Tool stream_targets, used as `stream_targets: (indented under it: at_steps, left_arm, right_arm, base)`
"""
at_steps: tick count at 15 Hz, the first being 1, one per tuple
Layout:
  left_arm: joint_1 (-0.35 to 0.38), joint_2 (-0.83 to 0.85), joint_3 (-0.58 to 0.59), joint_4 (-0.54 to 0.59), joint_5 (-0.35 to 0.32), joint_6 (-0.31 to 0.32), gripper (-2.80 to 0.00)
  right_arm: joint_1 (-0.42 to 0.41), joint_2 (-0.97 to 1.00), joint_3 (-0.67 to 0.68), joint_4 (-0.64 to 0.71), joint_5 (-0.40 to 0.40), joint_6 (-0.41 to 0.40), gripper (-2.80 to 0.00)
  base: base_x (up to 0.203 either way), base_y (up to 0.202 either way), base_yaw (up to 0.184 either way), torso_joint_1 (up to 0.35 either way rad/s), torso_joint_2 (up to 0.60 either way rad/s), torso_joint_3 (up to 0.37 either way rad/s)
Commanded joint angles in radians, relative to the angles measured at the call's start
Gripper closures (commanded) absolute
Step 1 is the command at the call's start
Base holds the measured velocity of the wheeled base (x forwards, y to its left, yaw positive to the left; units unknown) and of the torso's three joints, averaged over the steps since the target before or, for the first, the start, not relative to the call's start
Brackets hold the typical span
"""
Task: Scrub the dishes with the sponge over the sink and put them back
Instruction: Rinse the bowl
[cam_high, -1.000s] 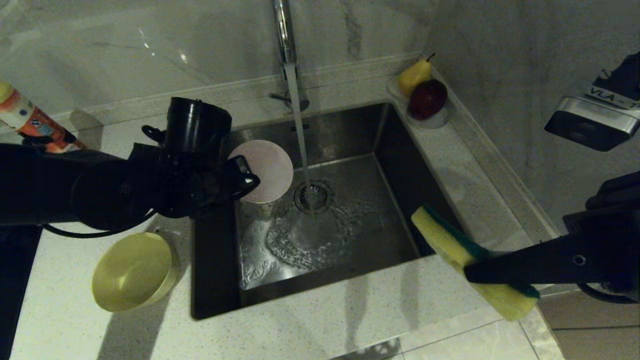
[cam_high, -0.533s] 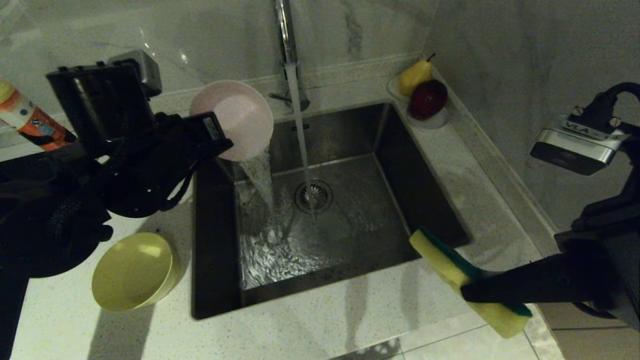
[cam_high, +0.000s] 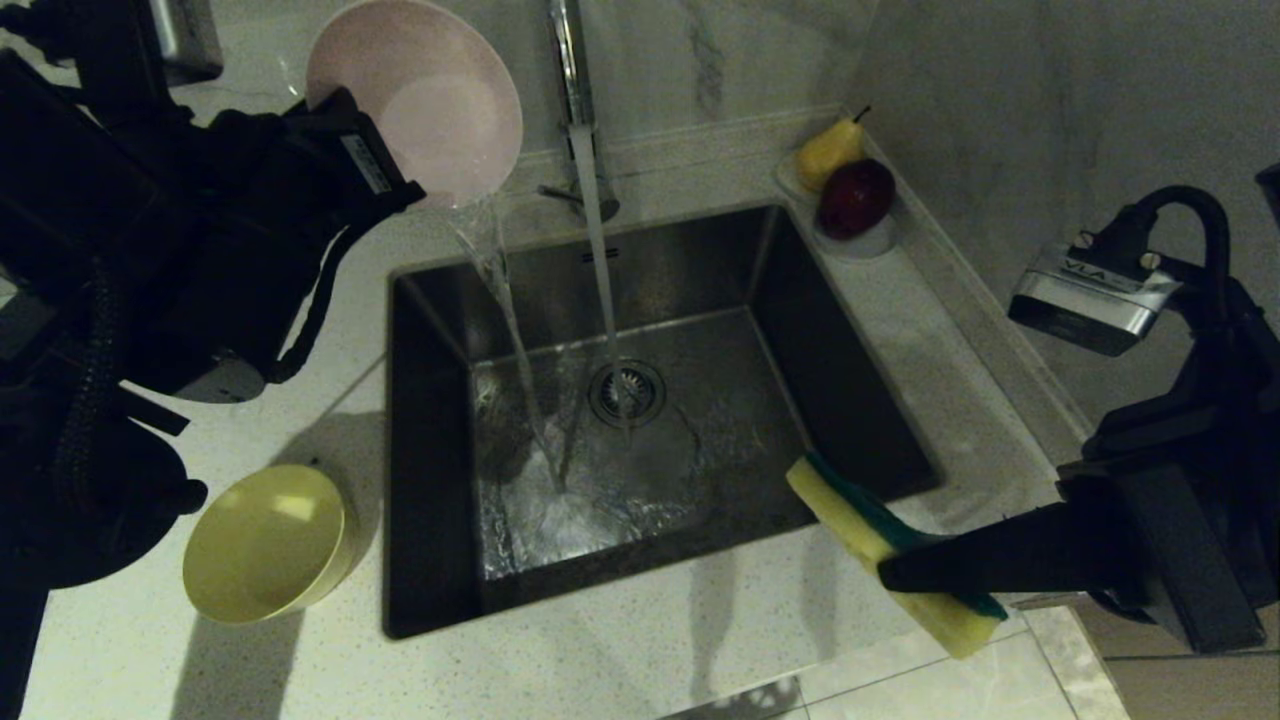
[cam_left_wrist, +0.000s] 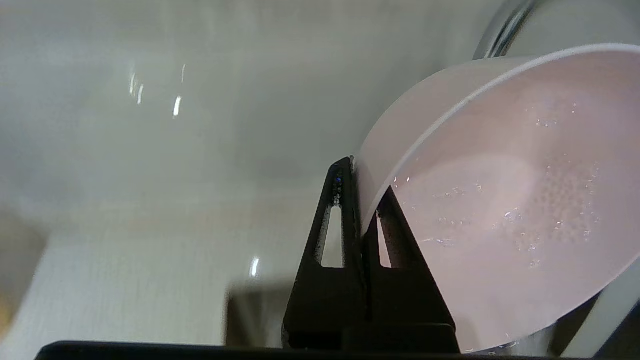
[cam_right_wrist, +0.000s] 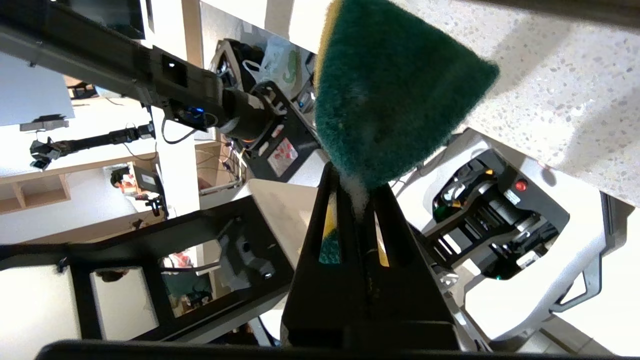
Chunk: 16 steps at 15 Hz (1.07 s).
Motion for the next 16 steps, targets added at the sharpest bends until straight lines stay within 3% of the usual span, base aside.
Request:
stream_targets:
  at_steps: [1, 6, 13, 14, 16]
  left_arm:
    - [0.0, -0.009, -0.003, -0.042, -0.028, 0.017, 0.0]
    - [0.003, -0.071, 0.014, -0.116, -0.162, 0.049, 0.0]
    - [0.003, -0.07, 0.08, -0.186, -0.197, 0.088, 0.0]
    - [0.004, -0.068, 0.078, -0.166, -0.19, 0.087, 0.0]
    - [0.004, -0.074, 0.071, 0.07, -0.113, 0.079, 0.0]
  right_arm:
    - [-0.005, 0.024, 0.017, -0.016, 0.002, -0.002, 0.0]
    - [-0.016, 0.038, 0.028, -0.048, 0.004, -0.01, 0.0]
    - [-0.024, 0.018, 0.045, -0.046, 0.004, -0.007, 0.0]
    - [-0.024, 0.013, 0.055, -0.046, 0.004, -0.006, 0.0]
    - [-0.024, -0.008, 0.063, -0.046, 0.004, -0.005, 0.0]
  base:
    - [0.0, 0.0, 0.0, 0.0, 0.0, 0.0]
    - [0.0, 0.0, 0.0, 0.0, 0.0, 0.0]
    - [0.0, 0.0, 0.0, 0.0, 0.0, 0.0]
    - [0.0, 0.0, 0.0, 0.0, 0.0, 0.0]
    - [0.0, 0.0, 0.0, 0.0, 0.0, 0.0]
